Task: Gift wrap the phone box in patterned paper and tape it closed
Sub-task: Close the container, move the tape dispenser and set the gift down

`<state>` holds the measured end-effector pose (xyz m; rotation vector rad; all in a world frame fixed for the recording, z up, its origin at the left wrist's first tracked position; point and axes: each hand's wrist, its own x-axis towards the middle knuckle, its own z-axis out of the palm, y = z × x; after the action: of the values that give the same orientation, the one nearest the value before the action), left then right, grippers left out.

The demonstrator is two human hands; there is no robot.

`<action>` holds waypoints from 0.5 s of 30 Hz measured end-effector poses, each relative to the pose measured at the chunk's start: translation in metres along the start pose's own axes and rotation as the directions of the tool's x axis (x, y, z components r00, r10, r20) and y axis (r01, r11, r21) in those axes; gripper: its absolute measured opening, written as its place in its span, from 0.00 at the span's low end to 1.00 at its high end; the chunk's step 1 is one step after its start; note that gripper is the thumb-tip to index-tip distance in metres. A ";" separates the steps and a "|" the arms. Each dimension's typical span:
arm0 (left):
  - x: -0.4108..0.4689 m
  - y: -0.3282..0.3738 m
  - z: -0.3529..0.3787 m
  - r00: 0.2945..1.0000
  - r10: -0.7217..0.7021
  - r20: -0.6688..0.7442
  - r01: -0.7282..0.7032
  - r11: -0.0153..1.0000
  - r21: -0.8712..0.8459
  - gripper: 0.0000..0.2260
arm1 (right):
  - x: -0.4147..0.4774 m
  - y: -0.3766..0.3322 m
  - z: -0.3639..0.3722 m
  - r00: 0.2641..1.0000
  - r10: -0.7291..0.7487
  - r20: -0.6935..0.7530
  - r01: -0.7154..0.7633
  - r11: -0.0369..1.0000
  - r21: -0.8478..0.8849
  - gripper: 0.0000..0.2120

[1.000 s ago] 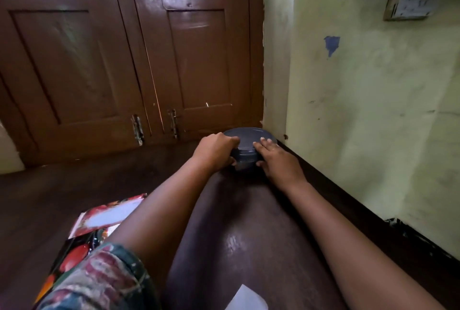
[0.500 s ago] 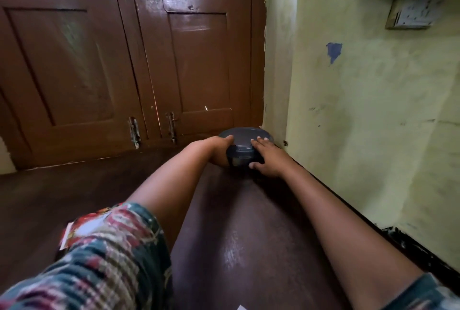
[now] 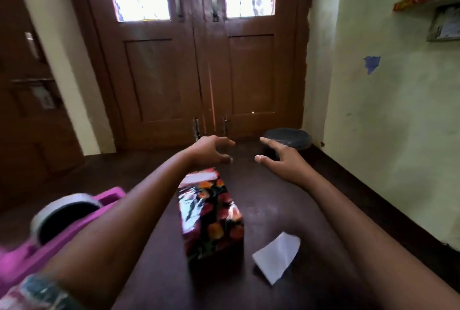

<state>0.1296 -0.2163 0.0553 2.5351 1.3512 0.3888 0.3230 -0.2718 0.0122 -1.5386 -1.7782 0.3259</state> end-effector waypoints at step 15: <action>-0.254 -0.087 -0.068 0.916 -0.308 -0.256 0.243 0.936 -0.257 0.20 | -0.091 -0.170 0.124 0.959 -0.258 0.119 0.222 0.942 0.252 0.25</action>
<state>-0.0972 -0.3749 0.0595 2.1260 1.6420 0.8313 0.1138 -0.3640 -0.0002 -1.1407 -1.9431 0.5236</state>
